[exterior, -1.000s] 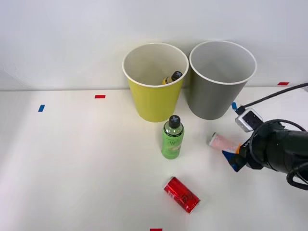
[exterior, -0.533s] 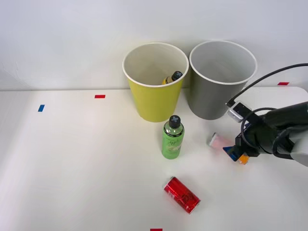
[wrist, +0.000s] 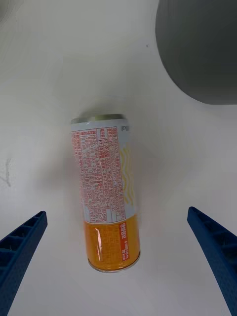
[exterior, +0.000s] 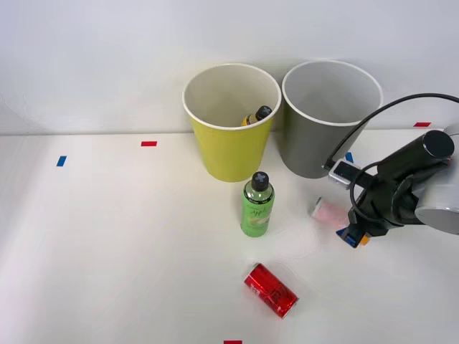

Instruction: Put cans in the gray bin, plastic bottles in the light green bin

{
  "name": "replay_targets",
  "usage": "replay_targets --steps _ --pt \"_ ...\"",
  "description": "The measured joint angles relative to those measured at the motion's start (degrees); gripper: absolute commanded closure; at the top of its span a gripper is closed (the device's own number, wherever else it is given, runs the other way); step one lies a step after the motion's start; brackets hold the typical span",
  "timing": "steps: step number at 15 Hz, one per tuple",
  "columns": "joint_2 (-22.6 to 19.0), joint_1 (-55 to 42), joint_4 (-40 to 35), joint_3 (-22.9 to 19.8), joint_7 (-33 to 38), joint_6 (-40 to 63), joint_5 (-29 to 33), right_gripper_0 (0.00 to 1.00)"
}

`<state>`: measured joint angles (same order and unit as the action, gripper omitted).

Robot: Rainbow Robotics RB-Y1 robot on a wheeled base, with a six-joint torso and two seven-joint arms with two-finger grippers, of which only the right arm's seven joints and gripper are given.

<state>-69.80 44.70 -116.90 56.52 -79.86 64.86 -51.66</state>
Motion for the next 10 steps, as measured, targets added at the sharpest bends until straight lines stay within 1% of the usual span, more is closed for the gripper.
replay_targets --steps 2,5,7,10 --pt "1.27 0.29 0.57 0.0 -0.83 1.15 -1.12 0.02" --pt "6.59 0.35 5.78 -0.02 -1.64 1.57 -0.47 0.02" --pt "9.11 0.33 9.2 -0.06 -2.17 1.59 0.94 0.02" --pt "10.63 0.37 11.76 -0.08 -2.84 1.6 1.46 0.02"
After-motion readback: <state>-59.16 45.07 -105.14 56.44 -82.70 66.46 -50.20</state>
